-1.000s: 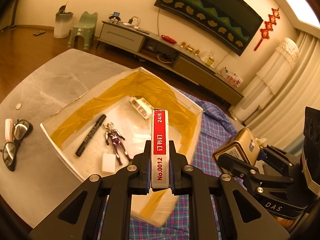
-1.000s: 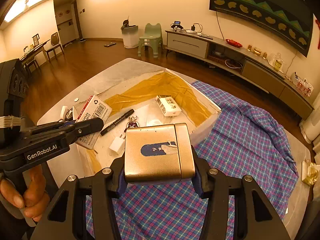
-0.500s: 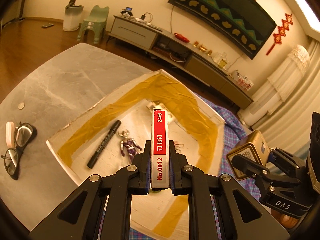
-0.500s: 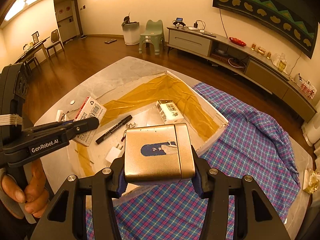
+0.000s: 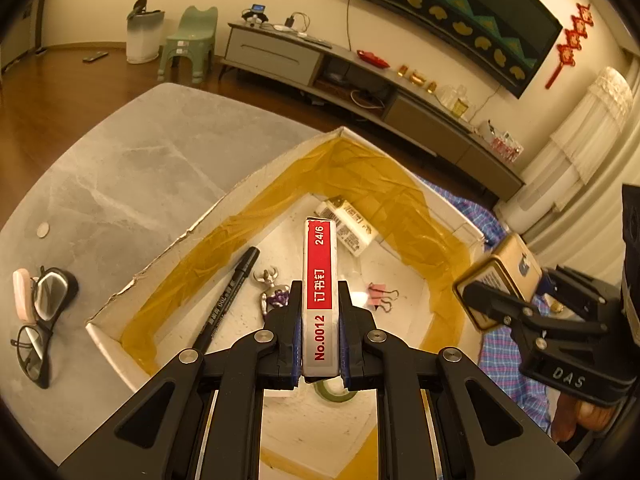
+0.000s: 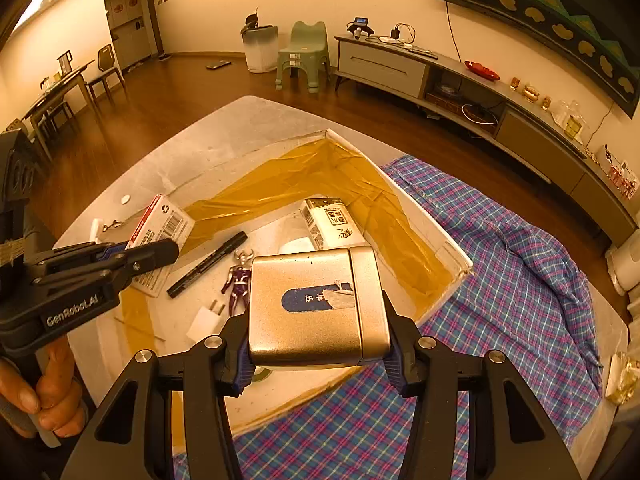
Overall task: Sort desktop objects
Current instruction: 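Open the right gripper to drop the tan box while the left drops the staple box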
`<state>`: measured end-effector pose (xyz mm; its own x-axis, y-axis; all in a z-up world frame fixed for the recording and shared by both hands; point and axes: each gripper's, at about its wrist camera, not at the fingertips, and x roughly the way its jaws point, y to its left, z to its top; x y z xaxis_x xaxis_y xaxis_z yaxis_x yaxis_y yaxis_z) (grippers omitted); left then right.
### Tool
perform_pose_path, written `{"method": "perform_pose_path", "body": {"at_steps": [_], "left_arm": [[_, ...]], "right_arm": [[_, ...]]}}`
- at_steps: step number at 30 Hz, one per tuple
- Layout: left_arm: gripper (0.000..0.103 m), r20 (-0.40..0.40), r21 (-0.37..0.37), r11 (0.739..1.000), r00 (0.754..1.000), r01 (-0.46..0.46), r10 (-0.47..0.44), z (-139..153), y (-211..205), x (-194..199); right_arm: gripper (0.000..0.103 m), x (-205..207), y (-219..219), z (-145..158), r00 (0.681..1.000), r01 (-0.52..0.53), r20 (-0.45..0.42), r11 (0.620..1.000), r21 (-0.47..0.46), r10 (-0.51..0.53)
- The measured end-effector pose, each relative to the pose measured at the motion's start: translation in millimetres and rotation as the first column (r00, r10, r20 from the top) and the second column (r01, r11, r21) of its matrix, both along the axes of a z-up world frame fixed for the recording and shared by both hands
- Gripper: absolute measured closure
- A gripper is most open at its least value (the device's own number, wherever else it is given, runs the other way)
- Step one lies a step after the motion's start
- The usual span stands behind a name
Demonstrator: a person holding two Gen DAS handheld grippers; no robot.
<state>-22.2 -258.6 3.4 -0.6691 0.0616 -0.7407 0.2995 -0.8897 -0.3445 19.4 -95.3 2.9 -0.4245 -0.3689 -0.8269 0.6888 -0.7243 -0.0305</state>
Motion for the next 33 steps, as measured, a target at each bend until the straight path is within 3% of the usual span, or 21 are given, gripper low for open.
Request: {"method": "perform_pose_path", "body": {"at_steps": [22,33], "left_arm": [[0.088,0.089,-0.070,0.998,0.996,-0.005,0.011,-17,-10,-15],[0.088,0.136,-0.077,0.997,0.991,-0.004,0.015,-24,-11,-27]], "right_arm": [[0.050,-67,-16,-50,0.993,-0.004,0.120,0.997,0.083,-0.006],[0.050,-85,-23,-67,0.993,-0.030,0.118,0.984,0.175,0.009]]}}
